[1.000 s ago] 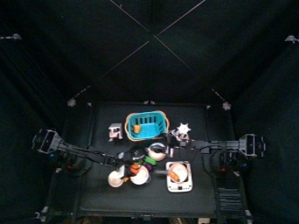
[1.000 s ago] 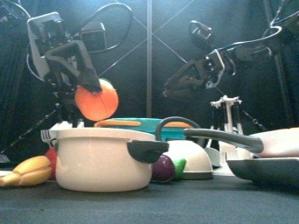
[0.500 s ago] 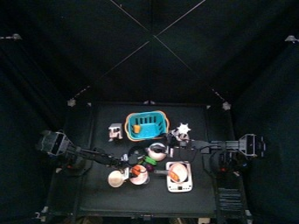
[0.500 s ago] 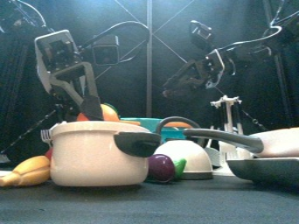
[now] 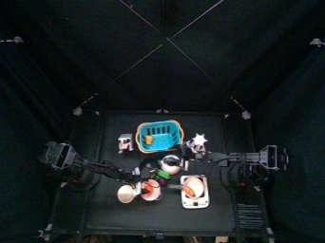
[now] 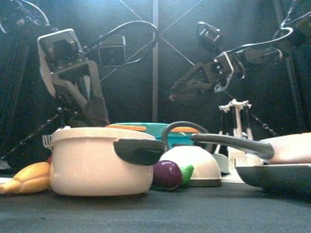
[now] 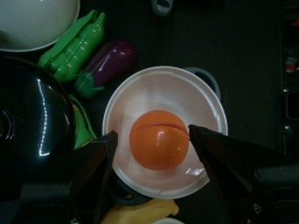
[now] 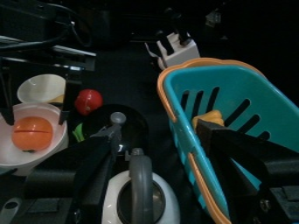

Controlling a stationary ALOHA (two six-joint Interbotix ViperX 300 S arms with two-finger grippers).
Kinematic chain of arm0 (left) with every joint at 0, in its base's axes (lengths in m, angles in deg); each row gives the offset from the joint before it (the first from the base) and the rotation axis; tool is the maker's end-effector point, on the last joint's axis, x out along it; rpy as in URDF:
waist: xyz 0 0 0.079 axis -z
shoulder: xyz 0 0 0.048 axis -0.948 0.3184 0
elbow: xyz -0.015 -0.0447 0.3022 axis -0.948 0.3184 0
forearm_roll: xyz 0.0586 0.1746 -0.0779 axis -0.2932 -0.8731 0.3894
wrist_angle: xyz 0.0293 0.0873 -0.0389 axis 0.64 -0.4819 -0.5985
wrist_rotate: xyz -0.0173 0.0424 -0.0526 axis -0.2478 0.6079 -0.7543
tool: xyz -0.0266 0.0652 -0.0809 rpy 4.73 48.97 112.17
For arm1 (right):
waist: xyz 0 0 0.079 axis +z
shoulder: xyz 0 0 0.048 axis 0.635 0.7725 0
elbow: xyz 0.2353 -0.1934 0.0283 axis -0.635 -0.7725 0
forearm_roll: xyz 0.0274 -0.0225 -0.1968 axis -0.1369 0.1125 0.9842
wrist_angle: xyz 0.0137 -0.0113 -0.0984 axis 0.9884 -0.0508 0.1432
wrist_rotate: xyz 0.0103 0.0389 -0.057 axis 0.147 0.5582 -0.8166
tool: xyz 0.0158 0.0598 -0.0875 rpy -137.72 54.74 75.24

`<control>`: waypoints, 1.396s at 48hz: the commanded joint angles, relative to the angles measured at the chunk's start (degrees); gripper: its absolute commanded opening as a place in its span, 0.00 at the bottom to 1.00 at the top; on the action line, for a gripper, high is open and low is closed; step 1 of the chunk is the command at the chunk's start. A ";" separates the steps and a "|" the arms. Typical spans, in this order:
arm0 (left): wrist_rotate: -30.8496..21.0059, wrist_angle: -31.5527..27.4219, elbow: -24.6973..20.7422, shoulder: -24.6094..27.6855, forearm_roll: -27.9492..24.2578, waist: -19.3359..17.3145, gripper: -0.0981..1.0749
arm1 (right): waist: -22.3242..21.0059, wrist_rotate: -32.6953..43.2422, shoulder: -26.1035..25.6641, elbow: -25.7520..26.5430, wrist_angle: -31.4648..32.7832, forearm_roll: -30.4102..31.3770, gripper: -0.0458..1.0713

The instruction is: Place orange into pot

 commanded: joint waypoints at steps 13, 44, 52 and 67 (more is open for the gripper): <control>-0.18 -10.99 0.53 -7.91 -5.54 -0.44 0.93 | -0.18 0.00 -0.62 0.35 -0.53 -0.18 0.93; -0.53 -18.63 3.34 -11.78 -6.86 -0.09 0.92 | -0.26 -0.09 0.53 0.79 -0.53 -0.18 0.93; -0.53 -17.84 3.60 -11.95 -8.26 -0.62 0.92 | -0.09 0.00 0.53 0.79 -0.53 -0.18 0.93; -0.62 -9.23 7.73 -16.79 -9.14 -2.81 0.92 | 0.18 -0.09 0.70 1.49 -0.53 0.97 0.93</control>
